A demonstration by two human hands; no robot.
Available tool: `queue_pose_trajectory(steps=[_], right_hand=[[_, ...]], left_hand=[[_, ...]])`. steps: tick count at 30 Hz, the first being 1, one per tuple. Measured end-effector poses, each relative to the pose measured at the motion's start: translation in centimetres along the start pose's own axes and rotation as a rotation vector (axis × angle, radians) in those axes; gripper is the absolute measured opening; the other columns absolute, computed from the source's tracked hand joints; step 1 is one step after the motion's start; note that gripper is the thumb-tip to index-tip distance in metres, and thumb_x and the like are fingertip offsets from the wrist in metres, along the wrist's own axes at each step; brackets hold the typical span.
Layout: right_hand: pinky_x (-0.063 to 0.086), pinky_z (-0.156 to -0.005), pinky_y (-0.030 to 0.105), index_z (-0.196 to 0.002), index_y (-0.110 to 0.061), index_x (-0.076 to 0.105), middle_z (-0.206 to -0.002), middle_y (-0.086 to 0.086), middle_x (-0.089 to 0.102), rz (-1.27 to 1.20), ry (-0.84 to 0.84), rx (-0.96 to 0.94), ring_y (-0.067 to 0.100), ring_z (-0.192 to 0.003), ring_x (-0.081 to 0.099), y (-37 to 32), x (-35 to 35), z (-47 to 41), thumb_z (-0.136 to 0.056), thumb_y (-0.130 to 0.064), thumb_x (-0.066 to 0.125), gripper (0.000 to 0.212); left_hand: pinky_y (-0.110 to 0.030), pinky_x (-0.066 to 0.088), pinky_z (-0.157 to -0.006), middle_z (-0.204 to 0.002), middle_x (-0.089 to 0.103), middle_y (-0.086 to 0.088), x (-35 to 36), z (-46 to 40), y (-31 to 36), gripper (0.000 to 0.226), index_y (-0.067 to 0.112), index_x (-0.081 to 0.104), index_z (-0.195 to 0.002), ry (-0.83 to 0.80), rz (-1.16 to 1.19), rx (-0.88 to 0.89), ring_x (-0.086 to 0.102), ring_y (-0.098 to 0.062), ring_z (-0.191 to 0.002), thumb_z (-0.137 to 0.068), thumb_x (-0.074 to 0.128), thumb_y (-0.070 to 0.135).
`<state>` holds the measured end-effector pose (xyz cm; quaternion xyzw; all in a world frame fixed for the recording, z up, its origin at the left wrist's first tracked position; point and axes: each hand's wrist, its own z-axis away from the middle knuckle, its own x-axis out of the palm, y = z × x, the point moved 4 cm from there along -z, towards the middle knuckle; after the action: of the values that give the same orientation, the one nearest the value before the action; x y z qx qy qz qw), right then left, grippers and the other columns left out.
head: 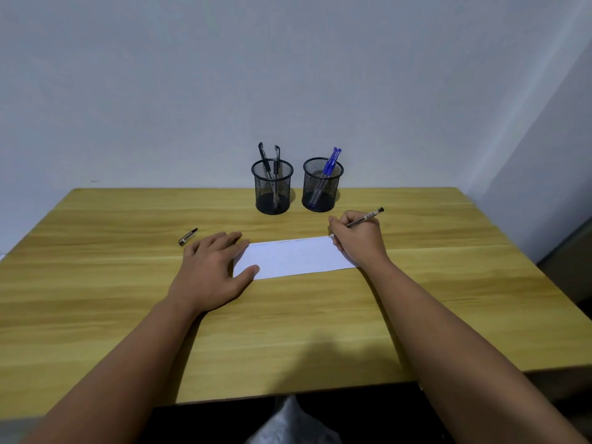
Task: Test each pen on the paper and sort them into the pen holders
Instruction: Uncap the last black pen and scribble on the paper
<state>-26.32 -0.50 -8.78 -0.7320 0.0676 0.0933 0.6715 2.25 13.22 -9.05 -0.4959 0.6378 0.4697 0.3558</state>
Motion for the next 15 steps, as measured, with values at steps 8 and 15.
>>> queue_pose_trajectory(steps=[8,15], right_hand=[[0.054,-0.058,0.034,-0.058,-0.015,0.064,-0.060,0.011,0.068,0.071,-0.005,-0.019,0.021,-0.057,0.064,-0.27,0.14,0.22,-0.098,-0.022,0.076,0.043],[0.053,-0.053,0.031,-0.075,0.013,0.056,-0.078,0.039,0.063,0.064,0.025,-0.020,0.022,-0.058,0.063,-0.55,-0.10,0.57,-0.095,-0.010,0.069,0.033]], left_hand=[[-0.048,0.022,-0.115,-0.155,0.046,0.013,-0.14,0.06,0.23,0.069,0.039,0.054,-0.142,-0.025,-0.015,-0.012,0.035,-0.017,-0.145,-0.085,0.038,0.073],[-0.047,0.021,-0.115,-0.153,0.047,0.013,-0.23,0.16,0.32,0.072,0.038,0.056,-0.140,-0.026,-0.004,-0.015,0.036,-0.017,-0.145,-0.083,0.035,0.075]])
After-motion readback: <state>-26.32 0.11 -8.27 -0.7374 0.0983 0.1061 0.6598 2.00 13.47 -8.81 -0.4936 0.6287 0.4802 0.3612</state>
